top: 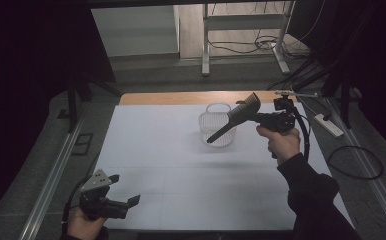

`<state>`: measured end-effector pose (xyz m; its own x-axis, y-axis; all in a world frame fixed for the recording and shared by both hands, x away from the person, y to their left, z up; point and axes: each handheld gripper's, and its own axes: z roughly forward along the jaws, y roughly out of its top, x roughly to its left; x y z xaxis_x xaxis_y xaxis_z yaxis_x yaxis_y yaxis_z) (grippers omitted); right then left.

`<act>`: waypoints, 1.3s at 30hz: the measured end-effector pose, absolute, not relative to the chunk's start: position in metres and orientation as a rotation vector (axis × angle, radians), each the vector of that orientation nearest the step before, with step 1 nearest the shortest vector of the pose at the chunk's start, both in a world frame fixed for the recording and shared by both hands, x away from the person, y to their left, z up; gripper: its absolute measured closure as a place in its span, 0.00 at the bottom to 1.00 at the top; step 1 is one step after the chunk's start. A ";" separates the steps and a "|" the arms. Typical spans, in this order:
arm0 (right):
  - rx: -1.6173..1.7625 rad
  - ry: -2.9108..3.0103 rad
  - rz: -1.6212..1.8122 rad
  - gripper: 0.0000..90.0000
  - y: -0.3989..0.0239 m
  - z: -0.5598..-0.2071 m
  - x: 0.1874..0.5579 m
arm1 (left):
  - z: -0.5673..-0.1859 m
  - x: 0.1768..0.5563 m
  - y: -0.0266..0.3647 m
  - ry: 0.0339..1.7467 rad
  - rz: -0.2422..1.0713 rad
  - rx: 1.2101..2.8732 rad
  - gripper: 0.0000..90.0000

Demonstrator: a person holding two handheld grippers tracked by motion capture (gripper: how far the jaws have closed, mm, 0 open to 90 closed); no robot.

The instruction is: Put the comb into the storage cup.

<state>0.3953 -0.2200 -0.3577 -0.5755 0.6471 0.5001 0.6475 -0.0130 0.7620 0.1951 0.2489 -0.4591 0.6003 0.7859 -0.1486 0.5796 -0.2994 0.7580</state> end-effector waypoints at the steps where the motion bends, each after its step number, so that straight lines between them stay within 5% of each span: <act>1: -1.450 -2.208 -1.704 0.92 -0.220 -0.358 0.396 | -0.459 0.195 0.249 1.081 0.318 2.005 0.00; 39: -1.583 -2.190 -1.739 0.92 -0.212 -0.351 0.434 | -0.460 0.197 0.249 1.133 0.302 2.065 0.00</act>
<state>0.4340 -0.2123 -0.3509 -0.5126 0.7093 0.4839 0.6319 -0.0698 0.7719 0.1974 0.2489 -0.4603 0.5810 0.8016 -0.1409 0.6254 -0.3289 0.7076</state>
